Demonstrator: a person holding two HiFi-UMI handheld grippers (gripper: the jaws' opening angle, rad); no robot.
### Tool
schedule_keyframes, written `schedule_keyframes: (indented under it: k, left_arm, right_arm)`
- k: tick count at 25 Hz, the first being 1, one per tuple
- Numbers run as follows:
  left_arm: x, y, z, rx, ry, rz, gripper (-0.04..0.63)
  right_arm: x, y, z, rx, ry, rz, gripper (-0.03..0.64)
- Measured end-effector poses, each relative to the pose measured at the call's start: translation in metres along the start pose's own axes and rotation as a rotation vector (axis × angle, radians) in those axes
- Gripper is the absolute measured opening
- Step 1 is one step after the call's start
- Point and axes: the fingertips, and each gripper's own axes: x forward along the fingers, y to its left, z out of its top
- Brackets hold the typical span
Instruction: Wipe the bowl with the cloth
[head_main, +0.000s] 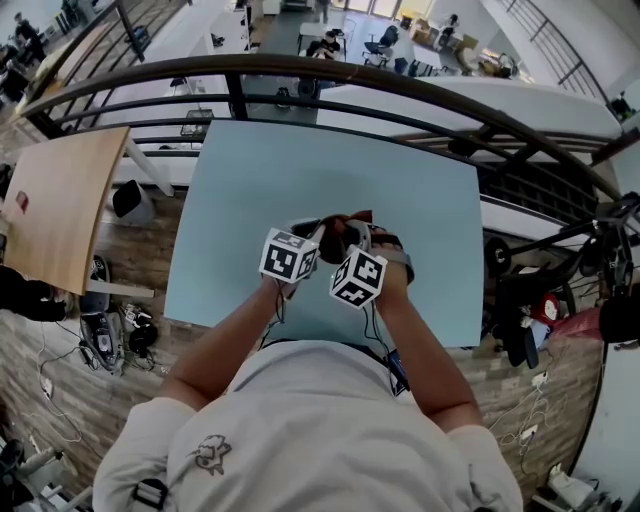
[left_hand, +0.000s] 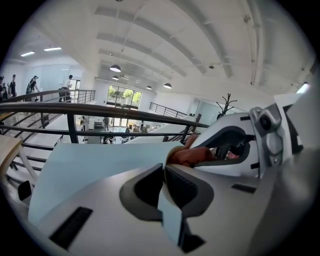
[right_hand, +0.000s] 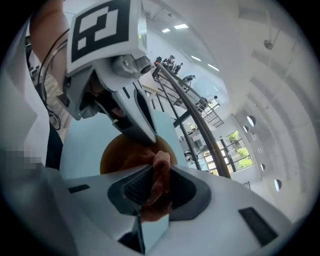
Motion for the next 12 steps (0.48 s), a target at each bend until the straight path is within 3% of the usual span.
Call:
schedule_keyframes:
  k: [4,12]
  left_arm:
    - [-0.004,-0.016,0.007,0.013,-0.024,-0.015,0.029]
    - [-0.012,-0.003,0.021,0.021,-0.073,0.023,0.032]
  right_arm:
    - [0.010,0.013,0.009,-0.046,0.007,0.020,0.095]
    - [0.009,0.041,0.031,-0.010,-0.063,0.165,0.095]
